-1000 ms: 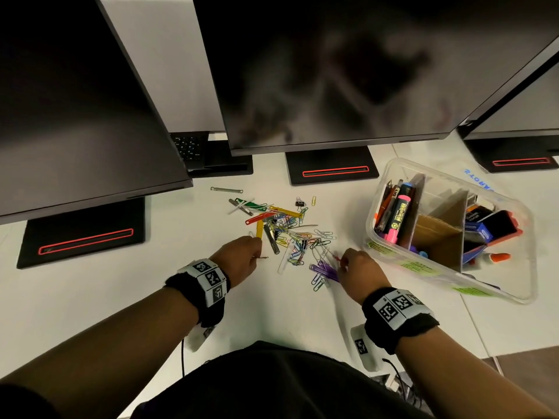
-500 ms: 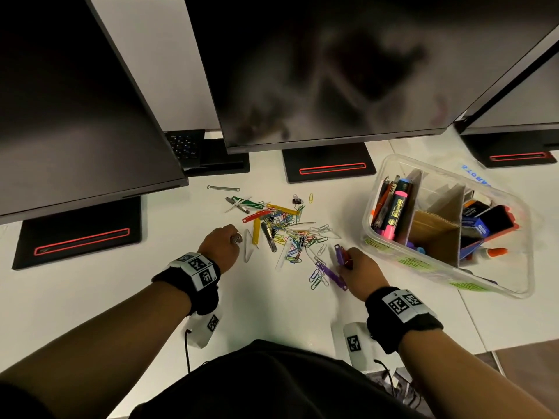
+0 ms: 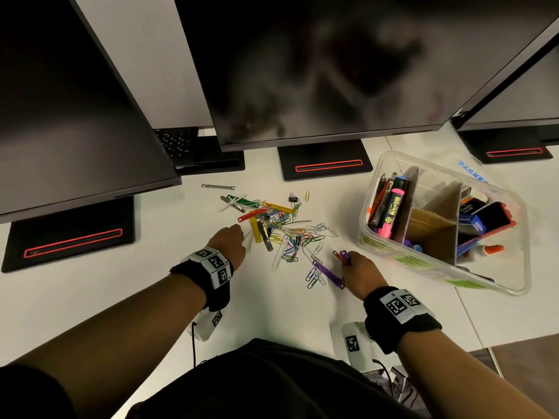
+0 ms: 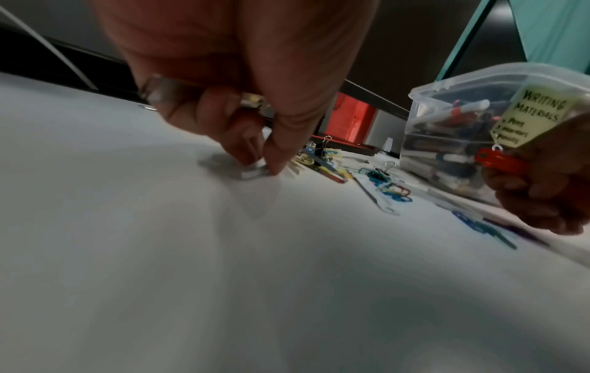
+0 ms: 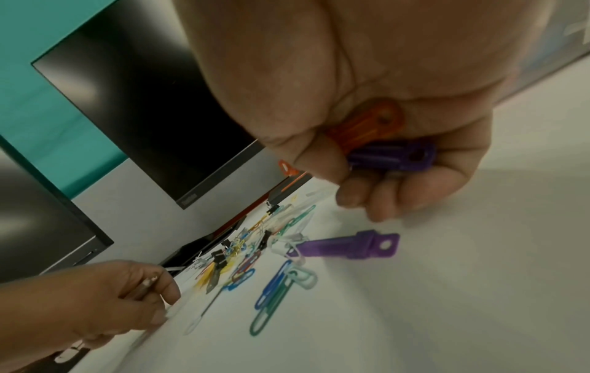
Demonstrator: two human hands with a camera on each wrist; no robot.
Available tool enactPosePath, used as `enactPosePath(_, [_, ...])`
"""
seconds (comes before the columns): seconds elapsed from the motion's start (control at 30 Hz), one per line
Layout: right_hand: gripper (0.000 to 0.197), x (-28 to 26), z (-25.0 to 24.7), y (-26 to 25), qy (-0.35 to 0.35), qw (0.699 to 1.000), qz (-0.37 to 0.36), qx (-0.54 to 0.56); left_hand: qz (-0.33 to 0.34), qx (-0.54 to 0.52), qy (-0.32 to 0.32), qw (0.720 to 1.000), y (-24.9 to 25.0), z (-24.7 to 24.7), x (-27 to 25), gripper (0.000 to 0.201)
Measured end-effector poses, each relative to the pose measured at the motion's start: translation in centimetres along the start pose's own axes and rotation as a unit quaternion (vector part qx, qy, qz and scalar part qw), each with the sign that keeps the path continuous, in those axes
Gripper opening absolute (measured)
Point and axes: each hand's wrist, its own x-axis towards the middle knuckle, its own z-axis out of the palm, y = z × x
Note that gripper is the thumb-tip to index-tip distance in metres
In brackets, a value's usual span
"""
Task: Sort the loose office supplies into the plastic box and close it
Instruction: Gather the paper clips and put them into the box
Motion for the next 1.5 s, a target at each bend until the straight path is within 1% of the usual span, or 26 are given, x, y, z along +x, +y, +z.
enactPosePath(0.1, [0.006, 0.0, 0.3, -0.3, 0.012, 1.000, -0.016, -0.012, 0.002, 0.015, -0.007, 1.000, -0.3, -0.1, -0.5, 0.027])
enactPosePath(0.13, [0.008, -0.1, 0.6, -0.5, 0.014, 0.999, -0.025, -0.024, 0.005, 0.021, -0.011, 1.000, -0.5, -0.1, -0.6, 0.027])
enactPosePath(0.23, [0.023, -0.3, 1.4, -0.7, 0.016, 0.996, -0.052, -0.073, 0.023, 0.041, -0.026, 0.999, -1.3, 0.1, -0.6, 0.025])
enactPosePath(0.3, [0.029, -0.3, 1.8, -0.8, 0.021, 0.995, -0.055, -0.083, 0.036, 0.045, -0.019, 0.998, -1.7, 0.3, -0.6, 0.023])
enactPosePath(0.43, [0.025, -0.2, 1.7, -1.2, 0.011, 0.994, -0.057, -0.091, 0.064, 0.073, 0.006, 0.995, -1.9, 0.4, -0.5, 0.025])
enactPosePath(0.5, [0.022, -0.2, 1.5, -1.5, 0.002, 0.993, -0.065, -0.096, 0.077, 0.070, 0.023, 0.994, -1.8, 0.4, -0.5, 0.026])
enactPosePath(0.57, [0.012, -0.2, 1.2, -1.6, 0.001, 0.994, -0.068, -0.080, 0.092, 0.061, 0.050, 0.993, -1.5, 0.2, -0.4, 0.026])
enactPosePath(0.6, [0.012, -0.3, 1.0, -1.7, 0.003, 0.995, -0.067, -0.072, 0.097, 0.052, 0.060, 0.992, -1.3, 0.0, -0.4, 0.026])
enactPosePath(0.63, [0.016, -0.3, 1.0, -1.7, 0.009, 0.995, -0.072, -0.063, 0.096, 0.038, 0.066, 0.992, -1.0, -0.1, -0.5, 0.027])
enactPosePath(0.67, [0.013, -0.3, 0.8, -1.7, 0.016, 0.996, -0.073, -0.052, 0.092, 0.023, 0.070, 0.993, -0.8, -0.3, -0.5, 0.027])
enactPosePath(0.7, [0.005, -0.2, 0.6, -1.8, 0.022, 0.996, -0.078, -0.041, 0.085, 0.012, 0.070, 0.994, -0.5, -0.4, -0.4, 0.028])
enactPosePath(0.73, [0.008, -0.2, 0.5, -1.9, 0.026, 0.996, -0.075, -0.031, 0.079, 0.003, 0.070, 0.994, -0.3, -0.4, -0.2, 0.028])
enactPosePath(0.77, [0.018, -0.2, 0.5, -2.0, 0.022, 0.997, -0.071, -0.026, 0.068, -0.005, 0.069, 0.995, -0.1, -0.4, 0.0, 0.028])
enactPosePath(0.8, [0.023, -0.2, 0.4, -2.2, 0.016, 0.997, -0.066, -0.021, 0.058, -0.012, 0.069, 0.996, 0.1, -0.4, 0.2, 0.028])
enactPosePath(0.87, [0.026, -0.1, 0.5, -2.8, 0.001, 0.998, -0.062, -0.019, 0.045, -0.012, 0.071, 0.996, 0.3, -0.3, 0.6, 0.031])
enactPosePath(0.93, [0.033, 0.2, 0.7, -3.5, -0.022, 0.998, -0.059, -0.030, 0.032, -0.013, 0.065, 0.997, 0.7, -0.2, 1.1, 0.035])
enactPosePath(0.97, [0.034, 0.5, 0.9, -3.9, -0.033, 0.997, -0.057, -0.047, 0.024, -0.016, 0.057, 0.998, 0.9, -0.2, 1.3, 0.037])
enactPosePath(1.03, [0.029, 1.0, 1.3, -4.5, -0.045, 0.994, -0.057, -0.078, 0.006, -0.029, 0.035, 0.999, 1.3, -0.2, 1.7, 0.036])
enactPosePath(1.1, [0.023, 1.3, 1.5, -4.9, -0.047, 0.991, -0.066, -0.104, -0.014, -0.054, 0.003, 0.998, 1.6, -0.4, 2.0, 0.039])
enactPosePath(1.17, [0.024, 1.4, 1.6, -5.1, -0.043, 0.990, -0.072, -0.116, -0.033, -0.081, -0.020, 0.996, 1.8, -0.6, 2.2, 0.043])
enactPosePath(1.3, [0.015, 1.0, 1.3, -4.9, -0.030, 0.995, -0.067, -0.073, -0.060, -0.105, -0.028, 0.992, 2.0, -0.3, 2.6, 0.053])
enactPosePath(1.4, [0.021, 0.7, 1.2, -4.6, -0.012, 0.998, -0.050, -0.023, -0.053, -0.054, -0.008, 0.997, 2.1, 0.2, 2.8, 0.071])
enactPosePath(1.43, [0.022, 0.6, 1.2, -4.4, -0.007, 0.999, -0.046, -0.004, -0.045, -0.035, 0.001, 0.998, 2.1, 0.3, 2.8, 0.073])
enactPosePath(1.5, [0.019, 0.3, 1.2, -4.5, 0.001, 0.998, -0.048, 0.042, -0.028, -0.020, 0.016, 0.999, 2.4, 0.3, 2.9, 0.068])
